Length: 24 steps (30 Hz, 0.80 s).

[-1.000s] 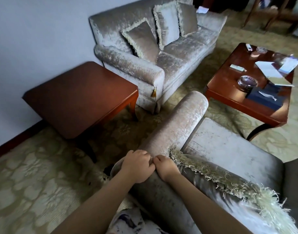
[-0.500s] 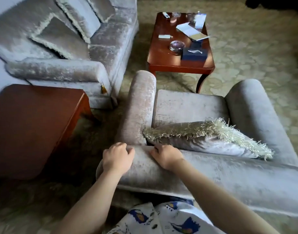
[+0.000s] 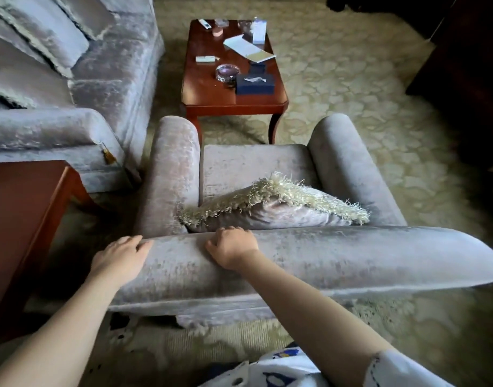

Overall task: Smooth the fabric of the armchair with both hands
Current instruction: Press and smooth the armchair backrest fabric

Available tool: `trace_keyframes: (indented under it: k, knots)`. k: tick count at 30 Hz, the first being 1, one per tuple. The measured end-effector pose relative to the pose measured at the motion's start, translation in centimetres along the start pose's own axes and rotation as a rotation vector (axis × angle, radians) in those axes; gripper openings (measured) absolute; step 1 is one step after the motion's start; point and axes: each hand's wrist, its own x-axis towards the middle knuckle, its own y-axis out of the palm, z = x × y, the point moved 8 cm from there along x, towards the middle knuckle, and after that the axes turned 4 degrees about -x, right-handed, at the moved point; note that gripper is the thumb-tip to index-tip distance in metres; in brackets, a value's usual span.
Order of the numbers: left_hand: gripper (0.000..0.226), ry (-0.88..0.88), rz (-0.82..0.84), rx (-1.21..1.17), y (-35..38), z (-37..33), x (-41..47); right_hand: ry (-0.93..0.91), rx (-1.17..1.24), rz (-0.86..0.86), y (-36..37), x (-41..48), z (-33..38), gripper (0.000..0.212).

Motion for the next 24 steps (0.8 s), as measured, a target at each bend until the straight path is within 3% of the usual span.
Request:
trace_keyframes:
  k: [3,5,11,15,18,24]
  knots:
    - [0.055,-0.097,0.064,0.067,-0.2,-1.2,-0.8,-0.057,-0.013,0.02,-0.7,-1.3,-2.5,0.058]
    - [0.054,-0.032,0.062,0.184,-0.2,-5.8,-1.6,-0.057,-0.015,0.009,-1.4,-2.6,-6.6,0.058]
    - [0.065,0.335,0.139,0.065,5.4,-33.0,-6.1,0.164,-0.042,0.041,-3.4,-7.6,-28.7,0.054]
    - [0.073,0.422,0.115,-0.013,8.2,-49.2,-9.1,0.323,-0.085,0.099,-5.8,-10.7,-42.3,0.048]
    - [0.068,0.481,0.153,0.039,9.7,-56.9,-10.5,0.316,-0.086,0.178,-6.1,-11.8,-46.5,0.046]
    - [0.043,0.529,0.336,0.04,11.2,-63.4,-9.7,0.242,-0.014,0.198,-6.2,-11.7,-47.9,0.045]
